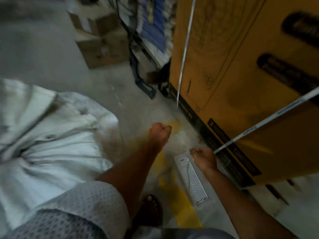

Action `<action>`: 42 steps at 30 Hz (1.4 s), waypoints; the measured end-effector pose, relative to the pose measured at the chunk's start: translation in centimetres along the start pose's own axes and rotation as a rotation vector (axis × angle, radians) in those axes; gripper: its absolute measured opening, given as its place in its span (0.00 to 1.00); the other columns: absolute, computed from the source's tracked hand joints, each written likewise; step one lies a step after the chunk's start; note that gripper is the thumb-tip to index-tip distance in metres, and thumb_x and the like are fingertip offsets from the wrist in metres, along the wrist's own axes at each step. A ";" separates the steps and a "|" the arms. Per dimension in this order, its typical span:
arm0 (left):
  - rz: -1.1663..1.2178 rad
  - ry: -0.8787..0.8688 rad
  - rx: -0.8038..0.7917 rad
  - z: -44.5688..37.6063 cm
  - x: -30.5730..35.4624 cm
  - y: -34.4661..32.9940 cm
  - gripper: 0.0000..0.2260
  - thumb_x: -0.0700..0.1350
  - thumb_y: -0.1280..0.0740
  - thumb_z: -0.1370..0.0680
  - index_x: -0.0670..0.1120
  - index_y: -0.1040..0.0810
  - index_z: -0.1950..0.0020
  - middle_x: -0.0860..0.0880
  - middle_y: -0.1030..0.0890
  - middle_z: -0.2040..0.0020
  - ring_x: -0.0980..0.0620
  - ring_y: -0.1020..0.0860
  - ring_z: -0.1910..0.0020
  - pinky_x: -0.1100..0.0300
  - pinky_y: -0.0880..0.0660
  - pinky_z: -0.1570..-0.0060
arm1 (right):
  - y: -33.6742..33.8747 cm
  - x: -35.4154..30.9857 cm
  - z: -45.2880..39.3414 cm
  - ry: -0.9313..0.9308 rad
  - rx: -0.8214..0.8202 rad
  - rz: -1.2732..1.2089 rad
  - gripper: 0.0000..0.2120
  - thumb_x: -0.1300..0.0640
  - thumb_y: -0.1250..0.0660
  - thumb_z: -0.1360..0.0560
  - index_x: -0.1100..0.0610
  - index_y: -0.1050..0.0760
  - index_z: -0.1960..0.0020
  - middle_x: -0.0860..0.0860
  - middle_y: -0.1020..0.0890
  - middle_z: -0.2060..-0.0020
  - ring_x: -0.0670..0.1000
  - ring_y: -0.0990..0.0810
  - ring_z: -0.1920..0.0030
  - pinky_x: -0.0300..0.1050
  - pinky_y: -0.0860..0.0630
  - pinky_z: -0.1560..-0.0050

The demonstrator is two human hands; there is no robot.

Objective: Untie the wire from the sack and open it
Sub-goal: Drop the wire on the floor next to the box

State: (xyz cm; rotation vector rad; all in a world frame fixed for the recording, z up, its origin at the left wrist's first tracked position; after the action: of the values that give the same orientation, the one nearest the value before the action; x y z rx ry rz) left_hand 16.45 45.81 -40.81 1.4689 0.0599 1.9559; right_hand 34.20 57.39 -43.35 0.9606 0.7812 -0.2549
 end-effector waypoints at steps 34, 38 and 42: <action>0.026 -0.145 0.740 11.5 0.4 48.6 0.25 0.65 0.39 0.24 0.55 0.27 0.31 0.40 0.26 0.34 0.42 0.27 0.34 0.45 0.30 0.32 | -19.5 -37.9 24.0 0.638 -0.314 -0.265 0.06 0.55 0.32 0.30 0.47 0.21 0.55 0.46 0.16 0.59 0.52 0.17 0.53 0.48 0.21 0.49; 0.038 -0.117 0.706 12.6 0.5 48.3 0.26 0.67 0.40 0.24 0.54 0.26 0.32 0.42 0.26 0.32 0.44 0.26 0.33 0.46 0.29 0.32 | -18.2 -37.3 24.8 0.699 -0.119 -0.247 0.13 0.58 0.30 0.29 0.49 0.23 0.45 0.50 0.27 0.41 0.54 0.22 0.45 0.46 0.26 0.49; 0.013 -0.143 0.674 13.6 0.3 47.4 0.26 0.67 0.40 0.23 0.53 0.26 0.32 0.43 0.25 0.32 0.46 0.27 0.33 0.46 0.29 0.32 | -19.3 -37.5 22.1 0.524 -0.238 -0.101 0.44 0.57 0.23 0.32 0.52 0.43 0.23 0.55 0.34 0.26 0.61 0.34 0.30 0.54 0.31 0.35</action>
State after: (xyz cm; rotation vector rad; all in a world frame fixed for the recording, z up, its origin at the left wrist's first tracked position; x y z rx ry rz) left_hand 5.14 4.84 -15.78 2.0229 0.7039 1.9240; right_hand 8.36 23.40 -22.22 0.7677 1.3111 0.0104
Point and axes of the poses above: each hand's wrist, its own z-axis away from the middle knuckle, its own y-axis out of the back of the hand, x = y × z, the point moved 4 cm from there along -z, towards the middle knuckle
